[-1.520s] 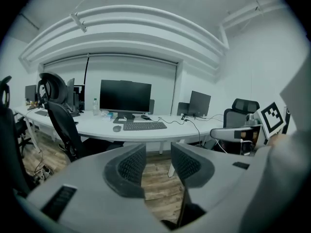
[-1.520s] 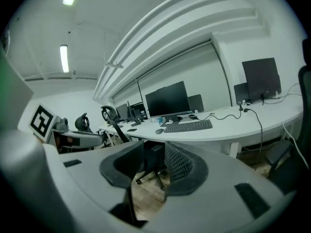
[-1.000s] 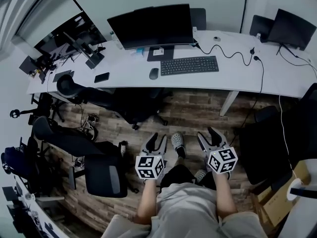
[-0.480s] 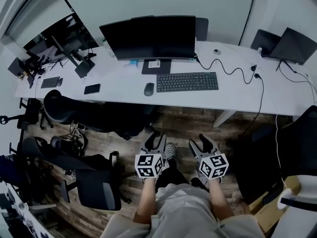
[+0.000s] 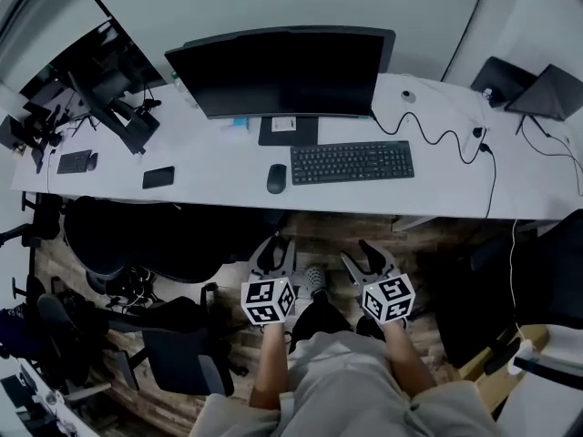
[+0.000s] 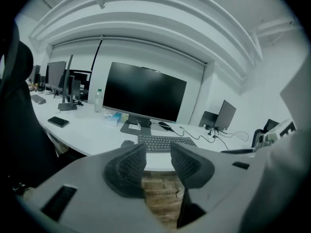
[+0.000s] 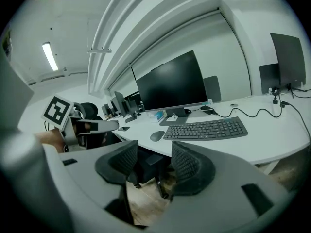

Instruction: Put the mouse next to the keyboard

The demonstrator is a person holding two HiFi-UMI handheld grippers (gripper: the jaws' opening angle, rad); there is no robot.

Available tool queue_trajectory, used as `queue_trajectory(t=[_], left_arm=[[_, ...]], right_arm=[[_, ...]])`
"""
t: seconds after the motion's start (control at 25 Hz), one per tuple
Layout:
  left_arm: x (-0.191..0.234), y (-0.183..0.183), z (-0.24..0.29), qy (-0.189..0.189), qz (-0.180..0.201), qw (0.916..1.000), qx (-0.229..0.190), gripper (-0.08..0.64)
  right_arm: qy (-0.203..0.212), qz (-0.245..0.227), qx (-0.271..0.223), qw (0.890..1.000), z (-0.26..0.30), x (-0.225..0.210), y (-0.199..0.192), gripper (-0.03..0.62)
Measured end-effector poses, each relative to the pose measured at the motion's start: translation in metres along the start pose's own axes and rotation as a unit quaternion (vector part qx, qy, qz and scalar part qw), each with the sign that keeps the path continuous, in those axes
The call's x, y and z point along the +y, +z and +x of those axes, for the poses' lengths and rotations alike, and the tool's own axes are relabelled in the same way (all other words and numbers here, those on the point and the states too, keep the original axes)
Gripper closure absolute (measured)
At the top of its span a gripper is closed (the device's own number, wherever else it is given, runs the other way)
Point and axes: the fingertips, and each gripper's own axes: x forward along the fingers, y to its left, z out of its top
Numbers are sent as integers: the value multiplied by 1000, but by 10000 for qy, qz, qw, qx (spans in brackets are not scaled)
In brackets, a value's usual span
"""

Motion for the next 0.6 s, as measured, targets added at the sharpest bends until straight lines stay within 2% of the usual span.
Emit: queue_trajectory(t=[0.16,0.6], left_arm=[[22,13,24,-126,-139,9998,37,397],[73,20,64,-244,-45,9995,199,397]], right_arm=[[-97,-70,169,9998,34,1,9,367],[-262,-213,572,9978,114,20,11,368]])
